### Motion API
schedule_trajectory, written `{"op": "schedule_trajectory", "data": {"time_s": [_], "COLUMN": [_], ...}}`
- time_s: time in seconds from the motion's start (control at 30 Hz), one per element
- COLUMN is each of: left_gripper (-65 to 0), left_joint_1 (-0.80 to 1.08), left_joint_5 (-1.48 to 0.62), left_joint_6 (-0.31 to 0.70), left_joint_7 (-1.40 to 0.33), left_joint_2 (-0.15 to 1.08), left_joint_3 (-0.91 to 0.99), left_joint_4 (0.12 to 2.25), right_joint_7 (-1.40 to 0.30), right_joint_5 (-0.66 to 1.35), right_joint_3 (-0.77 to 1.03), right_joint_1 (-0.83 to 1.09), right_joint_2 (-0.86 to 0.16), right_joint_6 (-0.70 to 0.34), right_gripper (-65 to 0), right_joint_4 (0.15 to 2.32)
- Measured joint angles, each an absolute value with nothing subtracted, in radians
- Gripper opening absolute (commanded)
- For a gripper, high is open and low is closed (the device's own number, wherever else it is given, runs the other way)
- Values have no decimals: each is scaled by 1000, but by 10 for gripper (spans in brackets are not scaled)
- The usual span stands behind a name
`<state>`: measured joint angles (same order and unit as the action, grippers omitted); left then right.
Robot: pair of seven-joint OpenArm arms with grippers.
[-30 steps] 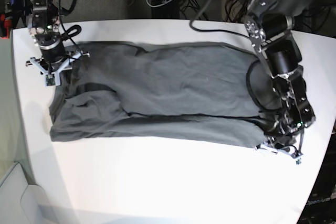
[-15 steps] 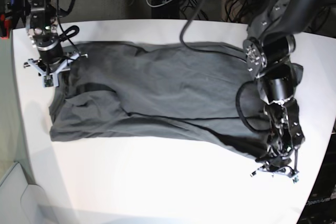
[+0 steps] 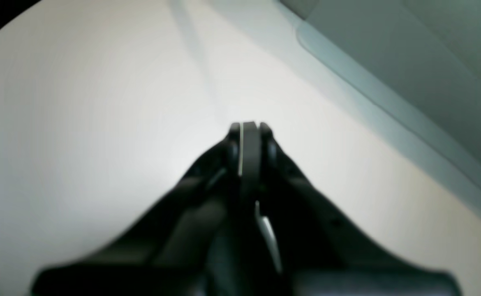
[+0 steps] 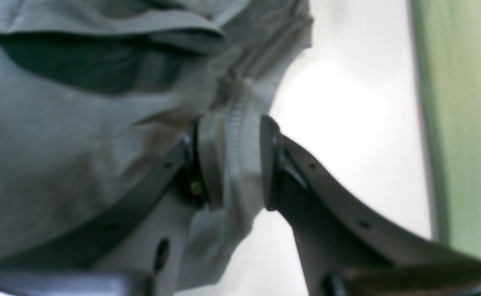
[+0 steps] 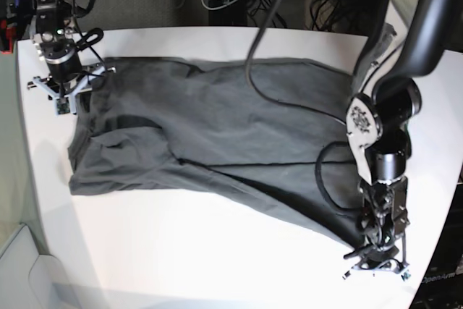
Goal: Layout the t-shirt on the table in an organized manner, then fold the t-shirt properly
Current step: 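Release the corner with the left gripper and raise it, then grasp the shirt's edge with both grippers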
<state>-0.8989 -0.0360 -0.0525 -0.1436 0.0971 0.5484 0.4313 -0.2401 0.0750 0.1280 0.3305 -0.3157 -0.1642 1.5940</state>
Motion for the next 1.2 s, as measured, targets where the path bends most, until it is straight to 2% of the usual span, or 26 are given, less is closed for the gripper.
{"op": "schedule_trajectory", "data": {"time_s": [0.1,0.17,0.27,0.37,0.43,0.5,0.67,0.73,0.8,0.9,1.0,1.2], "left_gripper": [-644,-618,-502,-337,-263,-225,-225,-231,-277,-385,-456,-447], "left_joint_1": [-905,-897,-891,-893,-885,-850,-741,-674,-612,-551,-526,-494], "left_joint_5": [-37,-37,-34,-35,-37,-33,-33,-37,-39,-30,-35,-33], "left_joint_6": [-59,-58,-64,-60,-57,-49,-53,-49,-52,-53,-52,-50], "left_joint_7": [-130,-129,-130,-130,-129,-141,-345,-395,-420,-510,-557,-648], "left_joint_2": [121,142,161,167,164,154,115,84,64,52,59,23], "left_joint_3": [551,553,555,551,547,546,546,546,546,541,500,489], "left_joint_4": [434,434,432,432,432,447,464,582,727,914,985,1018], "right_joint_7": [-235,-230,-240,-232,-233,-237,-242,-236,-239,-237,-241,-242], "right_joint_5": [75,75,75,75,75,75,75,75,75,75,75,75], "right_joint_3": [128,128,128,128,128,128,126,122,112,71,16,-47], "right_joint_1": [338,354,360,354,356,359,350,347,328,297,298,310], "right_joint_2": [-319,-319,-318,-318,-318,-318,-313,-310,-290,-265,-239,-171], "right_joint_6": [-164,-164,-164,-164,-164,-164,-164,-163,-162,-164,-162,-167], "right_gripper": [-486,-486,-486,-486,-486,-486,-486,-486,-486,-486,-487,-487], "right_joint_4": [1597,1597,1597,1597,1597,1597,1615,1644,1654,1650,1649,1644]}}
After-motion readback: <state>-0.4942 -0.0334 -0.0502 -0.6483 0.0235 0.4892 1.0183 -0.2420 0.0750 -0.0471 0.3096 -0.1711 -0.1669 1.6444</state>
